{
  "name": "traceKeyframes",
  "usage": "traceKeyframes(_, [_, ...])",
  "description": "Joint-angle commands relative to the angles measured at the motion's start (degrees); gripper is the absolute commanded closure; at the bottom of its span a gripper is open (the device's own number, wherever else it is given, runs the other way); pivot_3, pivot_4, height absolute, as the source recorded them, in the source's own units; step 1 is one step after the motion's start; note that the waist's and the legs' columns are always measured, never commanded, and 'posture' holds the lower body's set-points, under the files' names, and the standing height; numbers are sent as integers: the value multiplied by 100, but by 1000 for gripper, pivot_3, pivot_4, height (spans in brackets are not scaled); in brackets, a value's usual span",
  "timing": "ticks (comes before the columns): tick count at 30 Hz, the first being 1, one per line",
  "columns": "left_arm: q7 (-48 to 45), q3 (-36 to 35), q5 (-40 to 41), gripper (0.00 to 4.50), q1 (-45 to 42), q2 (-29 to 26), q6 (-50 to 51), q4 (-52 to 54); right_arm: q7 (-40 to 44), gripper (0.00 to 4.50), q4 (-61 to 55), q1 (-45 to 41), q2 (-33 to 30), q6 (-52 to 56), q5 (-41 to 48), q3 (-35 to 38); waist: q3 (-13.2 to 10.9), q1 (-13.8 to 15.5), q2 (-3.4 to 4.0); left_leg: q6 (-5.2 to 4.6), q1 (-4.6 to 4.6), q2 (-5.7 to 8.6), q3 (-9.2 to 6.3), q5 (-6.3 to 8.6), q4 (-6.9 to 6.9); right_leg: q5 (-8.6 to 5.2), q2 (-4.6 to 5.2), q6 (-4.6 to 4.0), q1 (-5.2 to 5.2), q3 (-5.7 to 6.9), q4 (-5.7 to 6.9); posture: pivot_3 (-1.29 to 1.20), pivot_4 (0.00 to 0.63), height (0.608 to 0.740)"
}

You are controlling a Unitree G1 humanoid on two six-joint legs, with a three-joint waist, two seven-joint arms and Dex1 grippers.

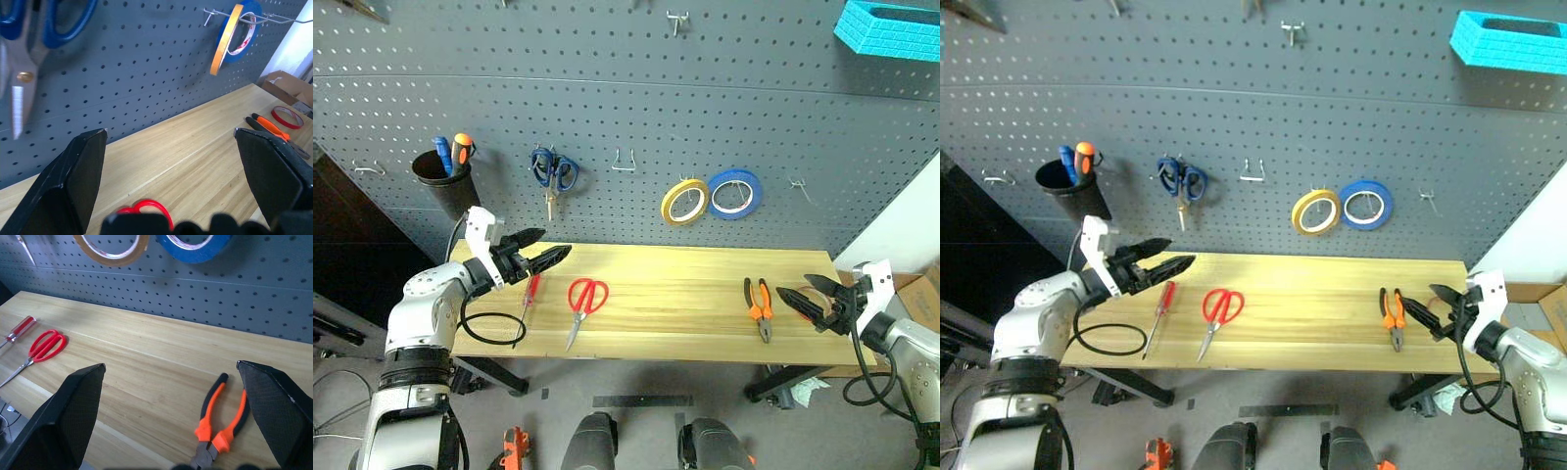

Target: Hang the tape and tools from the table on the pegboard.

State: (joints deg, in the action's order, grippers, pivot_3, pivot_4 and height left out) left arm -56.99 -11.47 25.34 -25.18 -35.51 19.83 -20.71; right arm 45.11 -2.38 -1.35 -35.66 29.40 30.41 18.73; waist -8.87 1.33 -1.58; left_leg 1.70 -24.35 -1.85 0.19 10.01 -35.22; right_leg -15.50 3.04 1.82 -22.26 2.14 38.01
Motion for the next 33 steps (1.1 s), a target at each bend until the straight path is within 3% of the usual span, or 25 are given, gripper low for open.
traceKeyframes(1, [-12,53,-74,64,-60,-39,-103,206,48,0,-27,-171,-89,-102,40,84,2,5,-1,0,0,0,0,0,0,0,0,0,0,0,0,47,74,740])
traceKeyframes(31, [-17,179,-193,64,-74,208,-223,71,-393,0,-160,113,59,-170,17,262,25,6,-1,-6,1,-1,1,-3,-25,10,-1,-2,3,-6,13,8,96,740])
traceKeyframes(33, [-35,219,-196,64,-116,225,-238,33,-416,0,-178,152,48,-172,34,290,26,21,0,-15,1,-51,59,9,-48,19,-36,-1,-16,-55,11,8,96,740])
